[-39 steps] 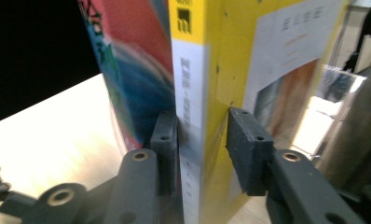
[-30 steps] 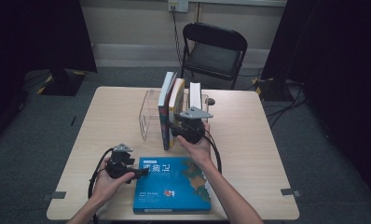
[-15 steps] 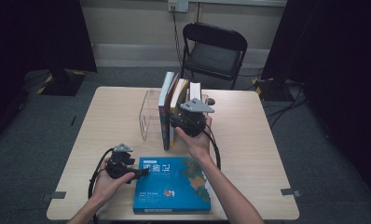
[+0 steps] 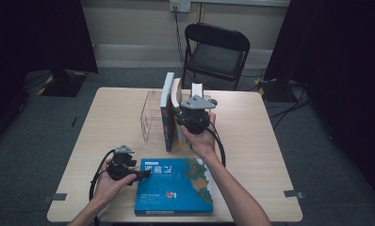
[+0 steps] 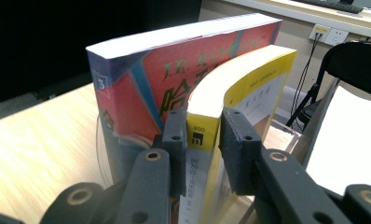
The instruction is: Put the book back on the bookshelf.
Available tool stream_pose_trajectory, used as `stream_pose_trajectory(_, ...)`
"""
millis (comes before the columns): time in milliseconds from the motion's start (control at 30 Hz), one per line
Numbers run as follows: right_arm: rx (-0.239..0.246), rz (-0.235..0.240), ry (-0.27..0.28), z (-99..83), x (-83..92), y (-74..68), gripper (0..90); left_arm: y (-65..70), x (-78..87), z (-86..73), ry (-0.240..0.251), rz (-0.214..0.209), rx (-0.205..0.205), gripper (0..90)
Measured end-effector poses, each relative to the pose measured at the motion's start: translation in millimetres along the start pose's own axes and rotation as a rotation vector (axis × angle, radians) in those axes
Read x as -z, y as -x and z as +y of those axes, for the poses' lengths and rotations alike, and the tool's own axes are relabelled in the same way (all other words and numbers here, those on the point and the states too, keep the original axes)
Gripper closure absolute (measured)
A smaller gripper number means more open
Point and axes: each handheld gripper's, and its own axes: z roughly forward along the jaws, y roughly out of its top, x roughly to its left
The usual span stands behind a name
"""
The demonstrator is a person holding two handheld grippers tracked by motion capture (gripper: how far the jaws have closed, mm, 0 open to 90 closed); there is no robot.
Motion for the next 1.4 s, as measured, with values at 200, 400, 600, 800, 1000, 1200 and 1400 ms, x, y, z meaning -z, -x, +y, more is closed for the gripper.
stream_pose_trajectory(200, -0.031, 0.073, 0.021, -3.3, -0.2, 2.6, 63.1, -0.3, 0.1, 0.2, -0.005, 0.0, -0.001, 17.6)
stream_pose_trajectory(400, -0.049, 0.093, 0.048, -5.8, -0.3, -0.4, 53.6, 0.3, -0.1, 0.0, 0.0, 0.003, 0.001, 17.6)
stream_pose_trajectory(600, -0.045, 0.116, 0.055, -12.8, 3.1, 2.5, 48.9, -0.2, 0.0, 0.1, -0.003, 0.002, 0.0, 17.6)
stream_pose_trajectory(800, -0.046, 0.126, 0.073, -13.7, 10.1, 2.9, 46.8, -0.3, 0.0, 0.1, -0.004, 0.0, 0.001, 17.6)
stream_pose_trajectory(1000, -0.054, 0.123, 0.085, -16.8, 26.5, 6.3, 46.5, 0.3, 0.1, 0.2, -0.004, 0.003, 0.003, 17.6)
stream_pose_trajectory(1200, -0.057, 0.15, 0.085, -30.4, 51.6, 6.3, 43.5, 0.3, 1.7, 1.0, -0.022, -0.024, 0.026, 22.8)
stream_pose_trajectory(1400, -0.061, 0.166, 0.025, -60.9, 74.4, 7.4, 40.0, 11.0, 9.2, 0.4, -0.039, -0.037, 0.021, 26.9)
